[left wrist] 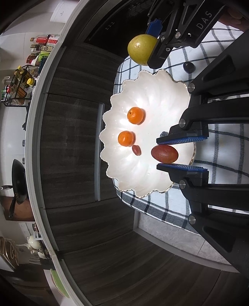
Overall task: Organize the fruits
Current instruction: 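Lift and carry the red fruit over the bowl while the right tool carries the citrus, then open the left tool to drop the red fruit while the right tool releases the citrus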
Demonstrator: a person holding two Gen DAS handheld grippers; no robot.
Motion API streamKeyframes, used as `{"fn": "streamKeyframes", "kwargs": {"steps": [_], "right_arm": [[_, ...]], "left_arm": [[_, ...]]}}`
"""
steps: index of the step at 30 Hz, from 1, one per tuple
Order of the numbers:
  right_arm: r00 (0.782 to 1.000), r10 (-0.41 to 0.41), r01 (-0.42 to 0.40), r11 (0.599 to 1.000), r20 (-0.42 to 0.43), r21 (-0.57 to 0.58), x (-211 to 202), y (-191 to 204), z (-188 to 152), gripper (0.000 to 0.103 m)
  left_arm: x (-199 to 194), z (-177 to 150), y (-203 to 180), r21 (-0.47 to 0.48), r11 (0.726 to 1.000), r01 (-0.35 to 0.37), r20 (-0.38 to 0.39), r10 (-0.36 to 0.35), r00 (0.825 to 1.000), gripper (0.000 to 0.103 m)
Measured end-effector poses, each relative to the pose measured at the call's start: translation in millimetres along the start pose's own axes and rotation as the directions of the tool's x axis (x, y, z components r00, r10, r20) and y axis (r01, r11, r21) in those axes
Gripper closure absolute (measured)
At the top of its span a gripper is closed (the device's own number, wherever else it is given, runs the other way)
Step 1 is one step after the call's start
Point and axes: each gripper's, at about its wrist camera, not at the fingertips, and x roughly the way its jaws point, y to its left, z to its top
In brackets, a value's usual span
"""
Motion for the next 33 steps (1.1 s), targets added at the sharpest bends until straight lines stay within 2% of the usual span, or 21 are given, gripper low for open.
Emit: {"fn": "streamKeyframes", "kwargs": {"steps": [16, 33], "right_arm": [[0.999, -0.014, 0.014, 1.0, -0.035, 0.015, 29, 4, 11, 0.054], [0.993, -0.014, 0.016, 1.0, -0.12, 0.009, 60, 7, 8, 0.054]], "left_arm": [[32, 10, 11, -0.01, 1.0, -0.01, -0.05, 0.009, 0.999, 0.083], [62, 7, 15, -0.002, 1.0, -0.007, -0.129, 0.007, 0.992, 0.082]]}}
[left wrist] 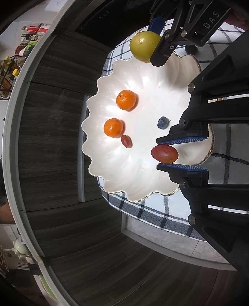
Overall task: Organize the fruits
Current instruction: 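Open the left tool to drop the red fruit while the right tool releases the citrus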
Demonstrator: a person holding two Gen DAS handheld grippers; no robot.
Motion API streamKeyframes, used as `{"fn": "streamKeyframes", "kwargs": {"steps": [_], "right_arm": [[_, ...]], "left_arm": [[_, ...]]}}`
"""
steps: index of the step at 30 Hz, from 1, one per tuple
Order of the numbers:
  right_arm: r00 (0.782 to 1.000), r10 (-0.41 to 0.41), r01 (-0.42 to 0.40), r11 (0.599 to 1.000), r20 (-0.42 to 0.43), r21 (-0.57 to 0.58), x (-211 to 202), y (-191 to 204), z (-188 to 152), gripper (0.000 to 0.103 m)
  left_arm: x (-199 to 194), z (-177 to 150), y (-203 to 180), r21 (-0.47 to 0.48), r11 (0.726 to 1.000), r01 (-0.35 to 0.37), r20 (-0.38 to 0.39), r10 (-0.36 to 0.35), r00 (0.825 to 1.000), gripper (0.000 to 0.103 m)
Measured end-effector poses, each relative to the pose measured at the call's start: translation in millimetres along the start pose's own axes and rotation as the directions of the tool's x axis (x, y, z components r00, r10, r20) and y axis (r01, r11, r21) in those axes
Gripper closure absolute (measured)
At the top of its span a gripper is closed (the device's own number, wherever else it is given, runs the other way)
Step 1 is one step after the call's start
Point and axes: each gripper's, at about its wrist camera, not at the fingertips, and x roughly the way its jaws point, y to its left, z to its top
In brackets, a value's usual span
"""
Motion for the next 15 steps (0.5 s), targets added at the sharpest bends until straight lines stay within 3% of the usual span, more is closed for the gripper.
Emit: {"fn": "streamKeyframes", "kwargs": {"steps": [11, 15], "right_arm": [[0.999, 0.006, -0.006, 1.0, -0.039, 0.004, 8.1, -0.2, 1.3, 0.054], [0.999, 0.008, -0.007, 1.0, -0.048, 0.02, 8.9, -2.0, 1.6, 0.053]], "left_arm": [[2.3, -1.3, 3.2, -0.008, 1.0, 0.015, -0.013, -0.016, 1.0, 0.082], [-1.7, -1.3, 4.9, -0.018, 1.0, 0.009, 0.004, -0.009, 1.0, 0.052]]}}
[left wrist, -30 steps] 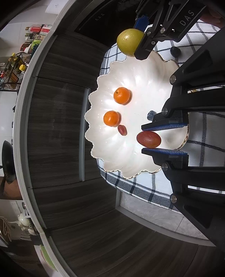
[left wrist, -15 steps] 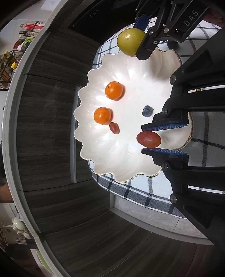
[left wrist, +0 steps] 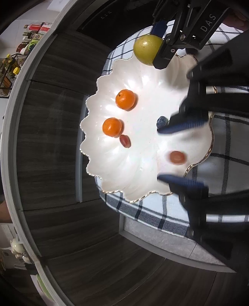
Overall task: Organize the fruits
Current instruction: 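Open the left tool to drop the red fruit while the right tool releases the citrus, then withdraw both tools from the bowl back over the cloth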
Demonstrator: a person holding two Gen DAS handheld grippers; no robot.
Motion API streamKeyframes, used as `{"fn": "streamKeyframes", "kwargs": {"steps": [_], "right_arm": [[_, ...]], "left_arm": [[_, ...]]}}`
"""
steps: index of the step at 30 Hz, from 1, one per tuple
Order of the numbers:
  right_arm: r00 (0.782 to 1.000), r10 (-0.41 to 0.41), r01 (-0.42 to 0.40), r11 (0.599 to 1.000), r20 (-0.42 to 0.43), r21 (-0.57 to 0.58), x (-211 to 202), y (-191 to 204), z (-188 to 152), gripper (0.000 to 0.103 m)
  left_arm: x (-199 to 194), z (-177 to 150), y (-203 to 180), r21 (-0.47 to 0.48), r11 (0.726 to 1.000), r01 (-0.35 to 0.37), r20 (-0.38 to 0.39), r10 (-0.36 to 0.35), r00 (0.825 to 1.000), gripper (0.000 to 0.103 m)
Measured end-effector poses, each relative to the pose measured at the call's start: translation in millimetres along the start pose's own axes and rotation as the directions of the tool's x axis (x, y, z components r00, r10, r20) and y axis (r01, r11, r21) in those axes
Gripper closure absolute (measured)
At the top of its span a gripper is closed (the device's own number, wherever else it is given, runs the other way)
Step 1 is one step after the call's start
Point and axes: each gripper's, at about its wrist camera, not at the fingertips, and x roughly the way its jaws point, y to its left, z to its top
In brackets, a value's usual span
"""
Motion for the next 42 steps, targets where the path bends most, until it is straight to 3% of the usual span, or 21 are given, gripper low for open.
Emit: {"fn": "streamKeyframes", "kwargs": {"steps": [1, 4, 7, 12, 42], "right_arm": [[1.0, 0.002, -0.002, 1.0, -0.005, 0.009, 1, -1, 0, 0.051], [1.0, 0.001, -0.002, 1.0, 0.018, 0.019, -4, -3, 1, 0.032], [0.999, -0.013, 0.012, 1.0, 0.038, 0.027, -10, -4, 3, 0.027], [0.999, -0.026, 0.025, 0.999, 0.048, 0.025, -14, -4, 5, 0.026], [0.99, -0.082, 0.073, 0.994, 0.113, 0.082, -62, -33, -6, 0.024]], "left_arm": [[-1, 0, 1, -0.002, 1.0, -0.002, 0.005, 0.002, 1.0, 0.05], [-4, 2, 1, -0.002, 1.0, -0.005, 0.007, 0.005, 1.0, 0.045], [-5, 2, 2, -0.004, 1.0, -0.009, 0.013, 0.009, 1.0, 0.04], [-11, 2, 3, -0.018, 1.0, -0.017, 0.026, 0.018, 1.0, 0.022], [-53, 0, -29, 0.028, 1.0, 0.013, 0.076, -0.015, 0.997, 0.022]]}}
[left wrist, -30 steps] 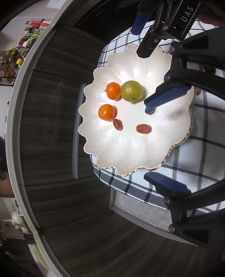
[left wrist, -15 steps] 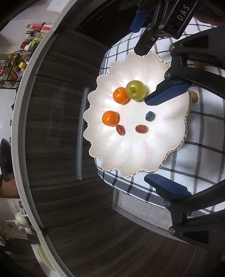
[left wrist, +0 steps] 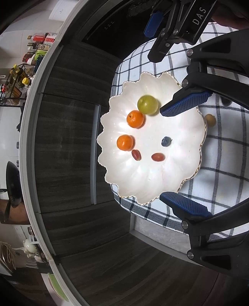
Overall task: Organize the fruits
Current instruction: 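Withdraw both tools from the bowl back over the cloth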
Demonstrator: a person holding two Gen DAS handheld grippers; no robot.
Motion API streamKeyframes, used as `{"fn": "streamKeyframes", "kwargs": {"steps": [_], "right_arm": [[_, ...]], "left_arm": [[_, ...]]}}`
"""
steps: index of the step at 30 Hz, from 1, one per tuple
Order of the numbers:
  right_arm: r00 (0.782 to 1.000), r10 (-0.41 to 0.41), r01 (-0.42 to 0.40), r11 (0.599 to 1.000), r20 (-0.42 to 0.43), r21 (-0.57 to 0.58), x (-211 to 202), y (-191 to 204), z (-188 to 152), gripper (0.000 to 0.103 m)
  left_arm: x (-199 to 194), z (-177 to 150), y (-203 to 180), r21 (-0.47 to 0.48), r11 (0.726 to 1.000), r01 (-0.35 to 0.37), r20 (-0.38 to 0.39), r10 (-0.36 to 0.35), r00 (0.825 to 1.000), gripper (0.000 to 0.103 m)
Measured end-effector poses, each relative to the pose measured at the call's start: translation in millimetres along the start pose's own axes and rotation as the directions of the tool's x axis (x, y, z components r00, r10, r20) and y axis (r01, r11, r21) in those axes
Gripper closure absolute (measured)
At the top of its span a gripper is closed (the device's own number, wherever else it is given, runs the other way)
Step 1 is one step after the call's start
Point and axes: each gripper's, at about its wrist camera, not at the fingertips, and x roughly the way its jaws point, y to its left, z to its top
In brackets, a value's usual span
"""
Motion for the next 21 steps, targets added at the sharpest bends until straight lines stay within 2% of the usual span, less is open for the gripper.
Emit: {"fn": "streamKeyframes", "kwargs": {"steps": [21], "right_arm": [[1.0, -0.016, 0.016, 1.0, 0.005, 0.023, -19, -23, -17, 0.024]], "left_arm": [[-18, -10, -25, 0.063, 0.998, 0.018, 0.024, -0.02, 1.0, 0.022]]}}
